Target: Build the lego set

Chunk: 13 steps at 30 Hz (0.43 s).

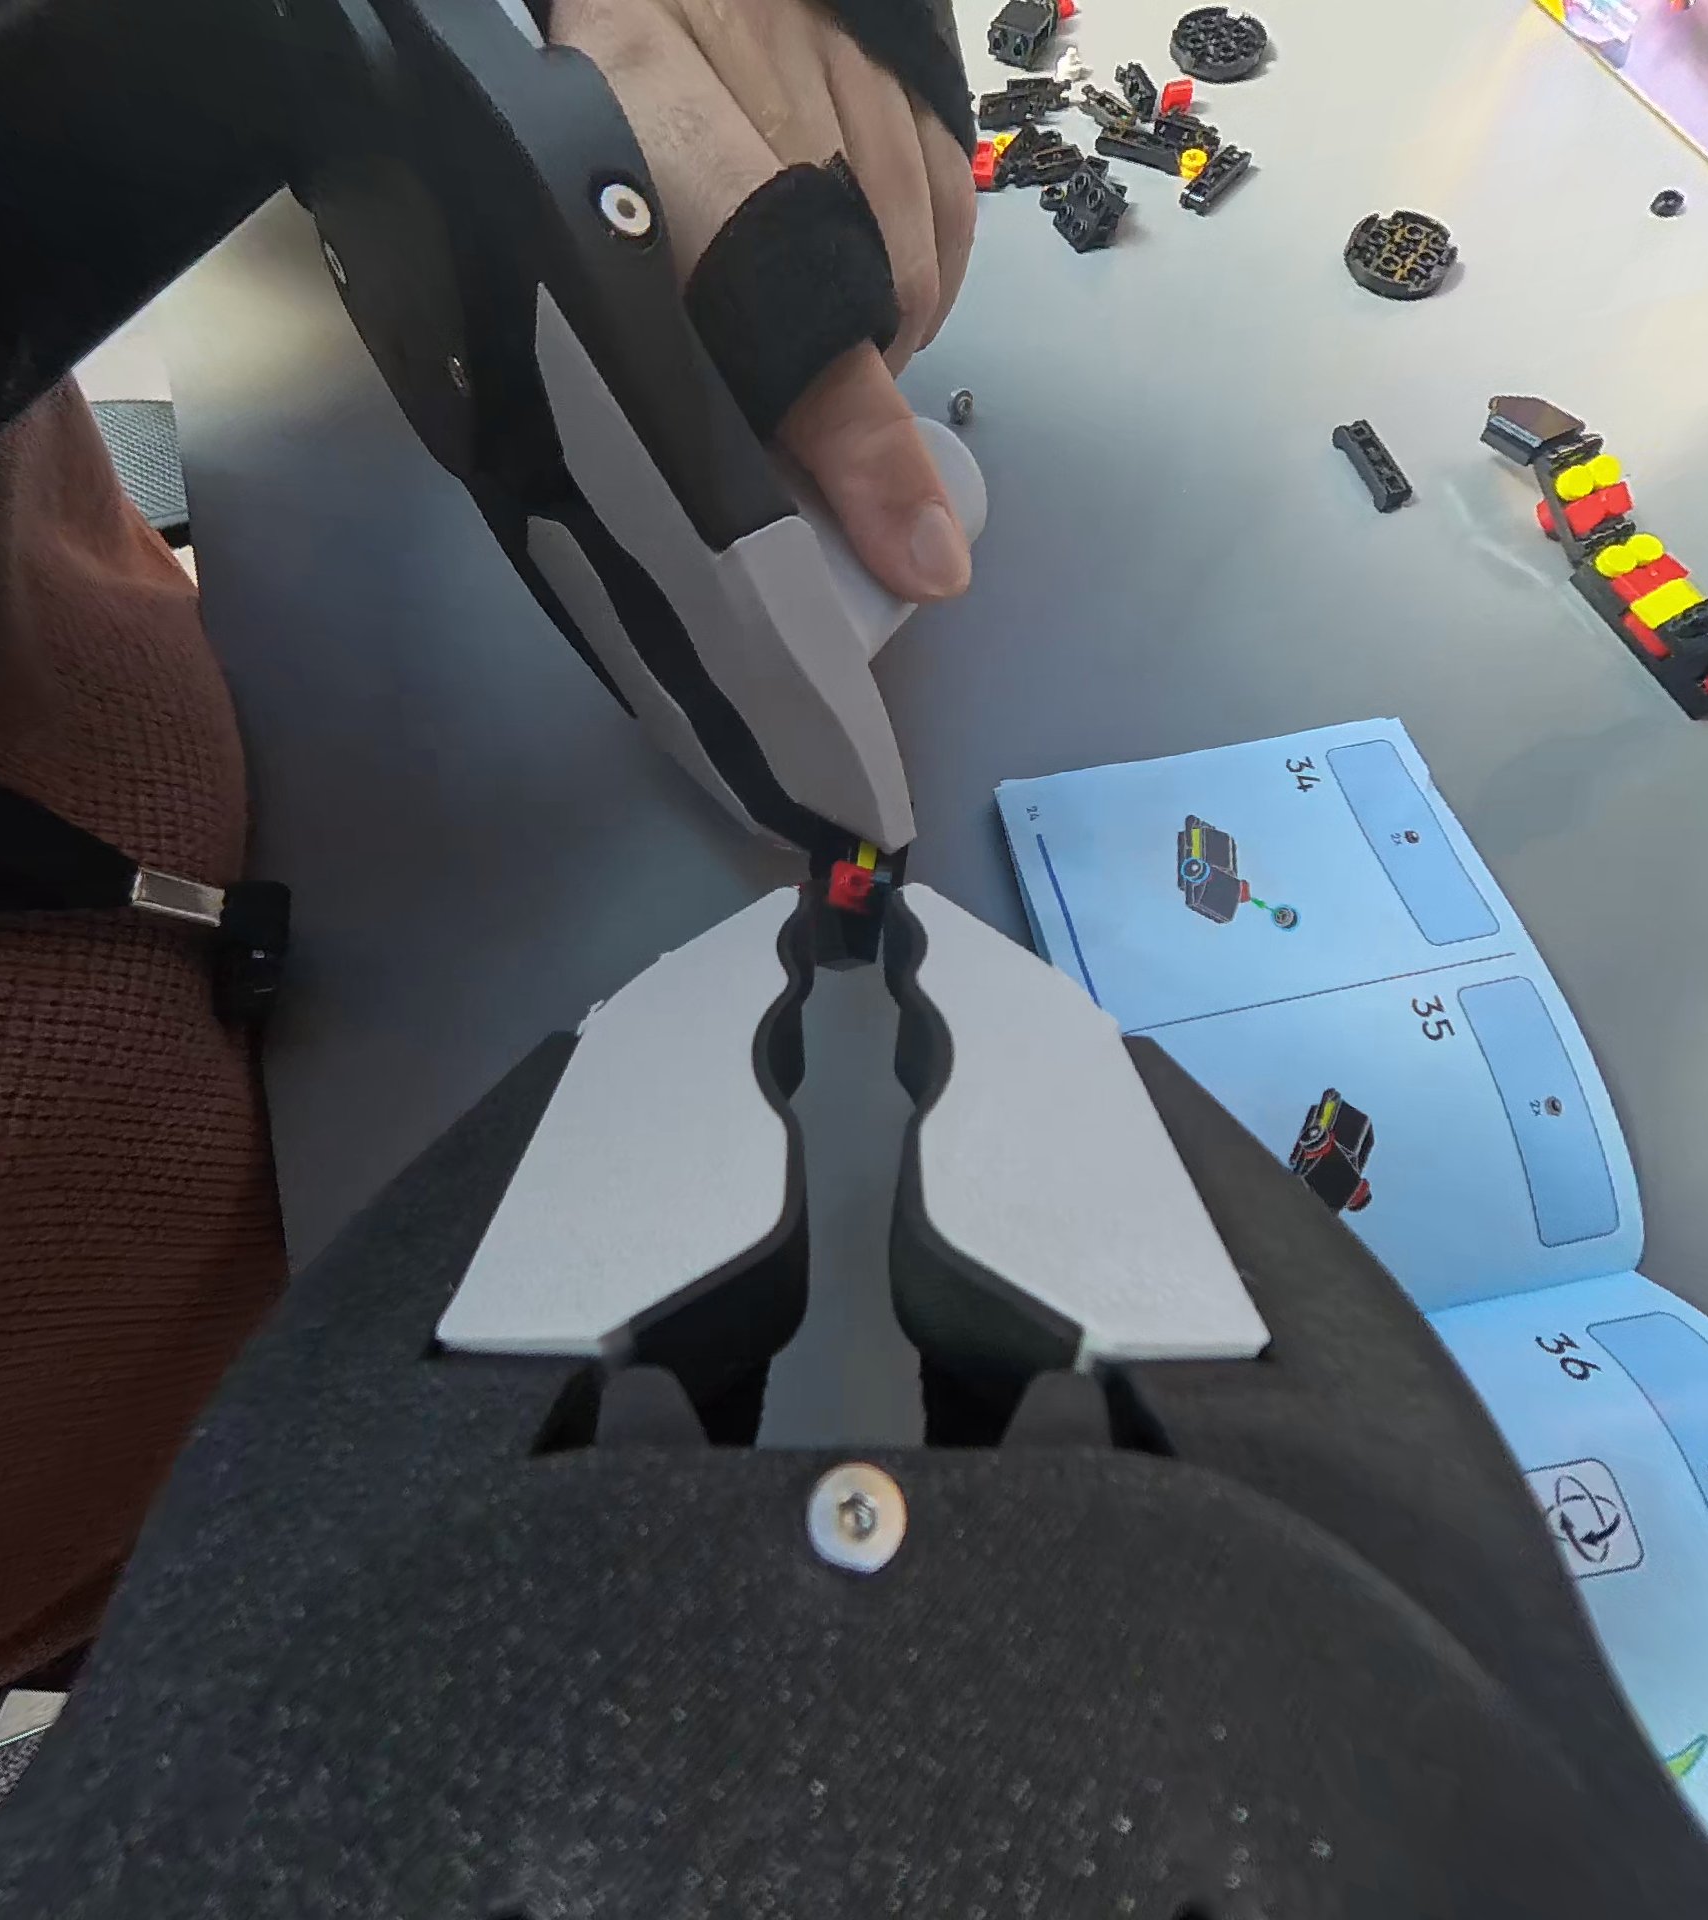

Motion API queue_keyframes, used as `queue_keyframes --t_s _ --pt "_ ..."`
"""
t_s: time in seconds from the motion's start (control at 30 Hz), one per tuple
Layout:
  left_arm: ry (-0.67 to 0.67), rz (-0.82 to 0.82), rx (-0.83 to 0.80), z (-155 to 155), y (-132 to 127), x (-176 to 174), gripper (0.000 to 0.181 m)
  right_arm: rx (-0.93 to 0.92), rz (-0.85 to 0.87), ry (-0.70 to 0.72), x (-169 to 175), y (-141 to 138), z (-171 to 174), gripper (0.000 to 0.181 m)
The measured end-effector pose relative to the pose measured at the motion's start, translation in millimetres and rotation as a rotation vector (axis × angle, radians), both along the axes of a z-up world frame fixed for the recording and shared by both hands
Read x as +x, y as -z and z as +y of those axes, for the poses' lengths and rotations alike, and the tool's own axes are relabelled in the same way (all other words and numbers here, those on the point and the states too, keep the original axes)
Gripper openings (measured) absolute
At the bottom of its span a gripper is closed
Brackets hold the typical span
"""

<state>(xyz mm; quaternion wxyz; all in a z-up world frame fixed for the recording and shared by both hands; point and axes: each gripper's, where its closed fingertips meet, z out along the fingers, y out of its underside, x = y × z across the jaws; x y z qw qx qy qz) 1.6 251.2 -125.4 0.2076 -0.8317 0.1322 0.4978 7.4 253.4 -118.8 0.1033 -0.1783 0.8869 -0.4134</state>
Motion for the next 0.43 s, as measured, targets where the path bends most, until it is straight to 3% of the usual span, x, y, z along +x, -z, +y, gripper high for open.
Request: queue_keyframes --t_s 0.03,0.43 --pt "-0.004 -0.026 0.02 0.2 -0.2 0.4 0.017 0.001 0.02 0.0 0.0 0.4 0.0 0.012" --pt "-0.057 -0.319 0.204 -0.3 3.2 3.5 0.017 0.0 0.344 -0.057 -0.9 6.2 -0.5 0.019"
